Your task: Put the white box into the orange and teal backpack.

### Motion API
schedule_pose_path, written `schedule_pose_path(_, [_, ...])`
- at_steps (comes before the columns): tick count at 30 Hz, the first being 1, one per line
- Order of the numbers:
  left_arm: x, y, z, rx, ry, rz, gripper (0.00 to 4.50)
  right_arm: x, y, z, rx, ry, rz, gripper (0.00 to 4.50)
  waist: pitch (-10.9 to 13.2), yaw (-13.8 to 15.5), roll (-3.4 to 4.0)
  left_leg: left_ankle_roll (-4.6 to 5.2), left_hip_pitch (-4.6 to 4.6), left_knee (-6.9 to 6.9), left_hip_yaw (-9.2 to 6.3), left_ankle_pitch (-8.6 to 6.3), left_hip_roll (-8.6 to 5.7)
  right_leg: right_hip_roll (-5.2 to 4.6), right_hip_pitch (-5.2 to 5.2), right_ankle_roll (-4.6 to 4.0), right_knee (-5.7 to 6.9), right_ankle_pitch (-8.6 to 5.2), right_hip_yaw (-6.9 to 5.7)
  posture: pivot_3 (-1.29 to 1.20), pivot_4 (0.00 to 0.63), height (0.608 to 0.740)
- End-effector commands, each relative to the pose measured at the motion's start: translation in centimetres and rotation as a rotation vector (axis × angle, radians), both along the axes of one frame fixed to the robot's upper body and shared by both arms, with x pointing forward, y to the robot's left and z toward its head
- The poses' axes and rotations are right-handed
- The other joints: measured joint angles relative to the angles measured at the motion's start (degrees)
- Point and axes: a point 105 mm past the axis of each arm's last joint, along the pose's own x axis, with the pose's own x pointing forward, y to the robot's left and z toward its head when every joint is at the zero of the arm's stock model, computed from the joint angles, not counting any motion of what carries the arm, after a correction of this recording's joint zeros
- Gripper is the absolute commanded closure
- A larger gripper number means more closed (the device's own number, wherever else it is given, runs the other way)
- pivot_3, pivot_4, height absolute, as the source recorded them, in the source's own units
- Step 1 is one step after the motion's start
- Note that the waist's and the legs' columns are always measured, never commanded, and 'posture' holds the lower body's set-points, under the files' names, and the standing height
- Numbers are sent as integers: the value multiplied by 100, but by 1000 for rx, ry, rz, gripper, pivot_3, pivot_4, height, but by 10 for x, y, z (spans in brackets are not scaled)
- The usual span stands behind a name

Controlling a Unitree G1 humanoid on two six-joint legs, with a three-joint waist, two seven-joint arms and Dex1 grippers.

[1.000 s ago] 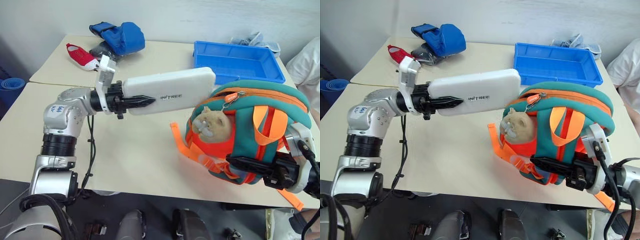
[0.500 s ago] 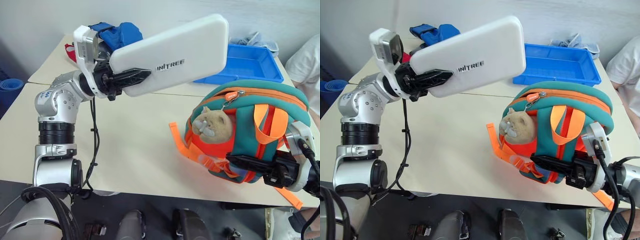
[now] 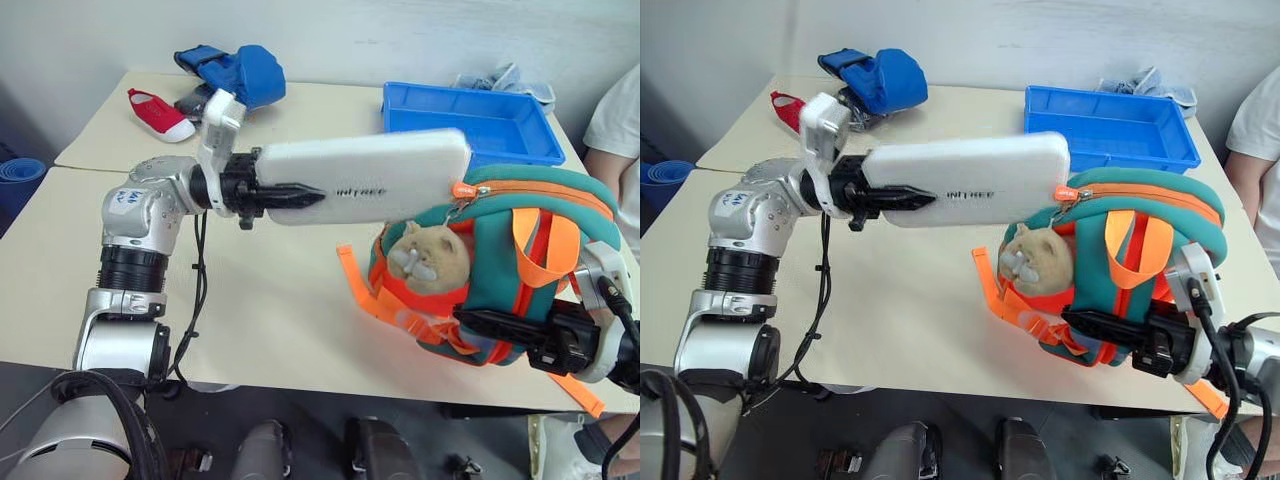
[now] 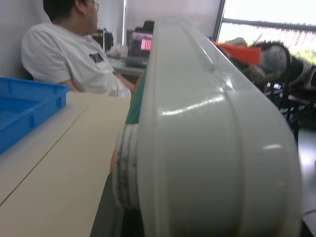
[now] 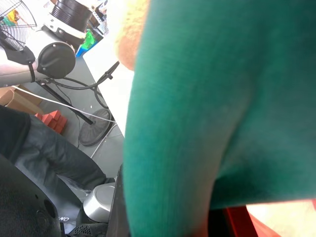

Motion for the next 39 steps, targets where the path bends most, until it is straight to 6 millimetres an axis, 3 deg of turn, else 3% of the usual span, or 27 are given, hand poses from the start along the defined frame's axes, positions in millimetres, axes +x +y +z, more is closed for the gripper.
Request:
schedule_pose_path(1, [2, -9, -3, 26, -49, -5, 3273, -2, 6, 4, -2, -17, 33, 4489, 0, 9, -1, 1, -1, 1, 0, 0, 0, 0, 0, 0, 0, 0, 0, 0, 150, 740])
schedule_pose_path(3, [5, -13, 0, 44, -65, 9, 3273, -3, 7, 4, -3, -18, 35, 4489, 0, 10, 0, 5, -8, 6, -5, -3, 1, -1, -1, 0, 0, 0, -4, 0, 150, 740])
schedule_pose_path(5, [15, -16, -12, 153, -114, 72, 3273, -3, 7, 4, -4, -19, 36, 4489, 0, 7, -1, 8, -12, 9, -6, -5, 1, -2, -3, 0, -1, 0, -4, 0, 150, 740])
schedule_pose_path(9, [3, -54, -9, 185, -144, -31, 3273, -3, 7, 5, -8, -18, 39, 4489, 0, 68, 0, 13, -10, 17, -8, -7, 0, -3, 5, 2, -2, 1, -8, 0, 150, 740])
schedule_pose_path(13, [-21, -111, -10, 258, -118, -218, 3273, 0, 11, 2, -24, -17, 62, 4489, 0, 140, 0, 23, -20, 31, -10, -14, -1, -2, 3, 7, -2, 4, -9, 0, 150, 740])
schedule_pose_path(18, [-24, -173, 6, 101, -85, -225, 3273, 5, 16, -3, -68, -30, 89, 4489, 0, 126, 0, 41, -40, 41, -10, -23, -8, -5, -8, 15, -11, 8, -9, 0, 150, 740])
schedule_pose_path(23, [-26, -193, 0, 28, -84, -242, 3273, 7, 17, -4, -74, -37, 78, 4489, -1, 88, 11, 39, -41, 39, -13, -22, -4, 2, -21, 15, -3, 8, -5, 0, 150, 740])
schedule_pose_path(24, [-27, -193, -2, 23, -83, -250, 3273, 7, 17, -4, -73, -38, 73, 4489, -2, 99, 12, 39, -40, 39, -15, -22, -4, 2, -21, 15, 0, 8, -7, 0, 150, 740])
schedule_pose_path(27, [-20, -184, -7, 42, -49, -238, 2382, 10, 15, -4, -80, -58, 37, 4500, -2, 122, 12, 41, -41, 43, -19, -22, -7, -2, -20, 15, 2, 8, -9, 0, 150, 740])
schedule_pose_path(34, [-3, -103, 10, -88, 46, -323, 575, 14, 15, -3, -76, -121, -13, 4500, 0, -13, 16, 23, -44, 39, -20, -12, -3, 2, -25, 11, 7, 6, -14, 0, 150, 740])
schedule_pose_path(36, [10, -80, 1, -15, 5, -256, 575, 14, 16, -4, -82, -122, -15, 4500, 0, -26, 16, 19, -42, 39, -20, -10, -2, 3, -26, 9, 13, 5, -18, 0, 150, 740])
schedule_pose_path(39, [13, -52, 1, 6, -40, -243, 575, 16, 15, -3, -82, -139, -38, 4500, 0, -11, 15, 17, -41, 44, -26, -8, -4, 0, -25, 9, 19, 4, -26, 0, 150, 740])
